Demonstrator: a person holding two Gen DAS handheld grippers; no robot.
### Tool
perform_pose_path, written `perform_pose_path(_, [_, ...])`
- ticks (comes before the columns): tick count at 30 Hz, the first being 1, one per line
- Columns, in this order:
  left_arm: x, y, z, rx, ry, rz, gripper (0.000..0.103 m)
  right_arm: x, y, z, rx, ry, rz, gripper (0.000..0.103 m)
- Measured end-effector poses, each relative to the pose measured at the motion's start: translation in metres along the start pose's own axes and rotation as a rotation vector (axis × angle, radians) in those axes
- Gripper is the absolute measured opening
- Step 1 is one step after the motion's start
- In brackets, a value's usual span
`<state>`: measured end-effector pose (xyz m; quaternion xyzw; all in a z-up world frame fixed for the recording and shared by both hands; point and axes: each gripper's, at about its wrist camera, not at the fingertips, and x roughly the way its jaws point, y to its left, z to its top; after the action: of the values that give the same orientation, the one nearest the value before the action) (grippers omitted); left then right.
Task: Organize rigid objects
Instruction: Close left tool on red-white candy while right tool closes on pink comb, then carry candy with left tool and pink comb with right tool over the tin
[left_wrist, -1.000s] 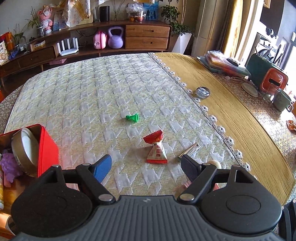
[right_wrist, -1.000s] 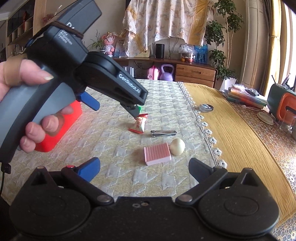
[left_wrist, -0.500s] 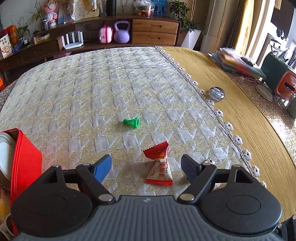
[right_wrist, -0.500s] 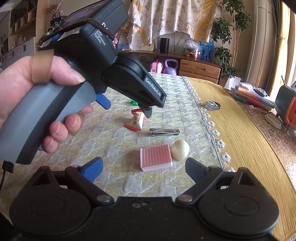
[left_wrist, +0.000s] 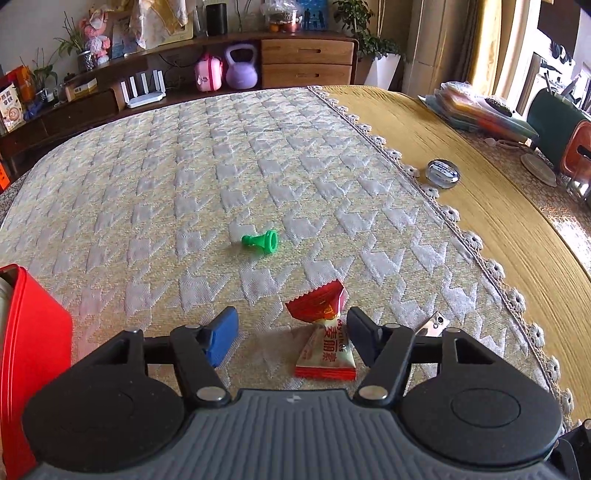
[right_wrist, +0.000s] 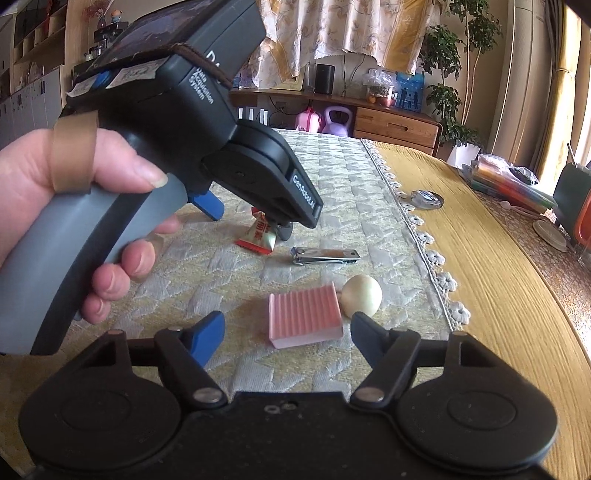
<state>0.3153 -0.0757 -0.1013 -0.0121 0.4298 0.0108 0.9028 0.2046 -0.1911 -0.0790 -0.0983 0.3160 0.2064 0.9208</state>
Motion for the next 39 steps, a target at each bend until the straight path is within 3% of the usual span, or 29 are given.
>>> perform_pose_path(3, [-0.001, -0.001, -0.001, 0.018, -0.016, -0.002, 0.05, 0.0, 0.001, 0.0, -0.003, -0.005, -0.001, 0.067])
perform_pose_path(5, [-0.002, -0.003, -0.002, 0.028, -0.022, -0.004, 0.036, -0.001, 0.001, 0.0, -0.001, -0.007, 0.001, 0.065])
perform_pose_path(8, [-0.003, -0.003, -0.002, 0.036, -0.022, -0.011, 0.028, 0.0, 0.0, 0.0, 0.007, -0.005, 0.005, 0.059])
perform_pose_path(14, [-0.007, -0.002, -0.003, 0.044, -0.006, -0.02, 0.027, -0.002, -0.003, 0.001, 0.022, -0.001, 0.003, 0.041])
perform_pose_path(28, [-0.049, 0.007, -0.016, 0.018, 0.048, -0.041, 0.026, -0.033, -0.013, 0.004, 0.125, -0.012, 0.038, 0.041])
perform_pose_path(39, [-0.099, 0.025, -0.034, 0.002, 0.04, -0.06, 0.026, -0.073, 0.0, 0.011, 0.13, -0.053, 0.076, 0.041])
